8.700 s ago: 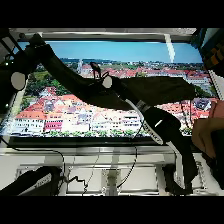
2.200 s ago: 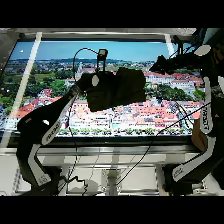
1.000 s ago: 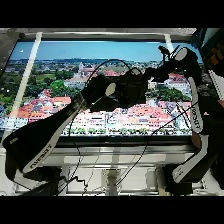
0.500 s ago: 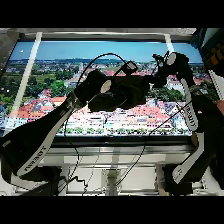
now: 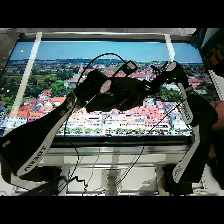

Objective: Fold the clothes and pants, and hang the long-sleeved shirts on hangers.

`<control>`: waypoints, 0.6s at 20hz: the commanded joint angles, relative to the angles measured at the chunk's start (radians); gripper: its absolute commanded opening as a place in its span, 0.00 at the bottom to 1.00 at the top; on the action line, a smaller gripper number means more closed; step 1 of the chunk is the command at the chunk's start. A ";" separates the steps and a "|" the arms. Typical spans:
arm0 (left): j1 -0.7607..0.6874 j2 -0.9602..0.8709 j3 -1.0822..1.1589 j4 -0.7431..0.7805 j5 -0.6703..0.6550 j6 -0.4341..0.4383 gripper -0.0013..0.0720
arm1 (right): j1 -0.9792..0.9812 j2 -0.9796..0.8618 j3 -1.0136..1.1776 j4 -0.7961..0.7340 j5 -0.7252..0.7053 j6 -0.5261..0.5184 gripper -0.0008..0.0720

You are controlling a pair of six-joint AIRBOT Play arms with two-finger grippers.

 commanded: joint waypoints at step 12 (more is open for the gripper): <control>0.103 0.130 0.000 0.145 0.008 -0.081 0.05 | 0.284 -0.091 0.000 0.607 -0.319 -0.026 0.99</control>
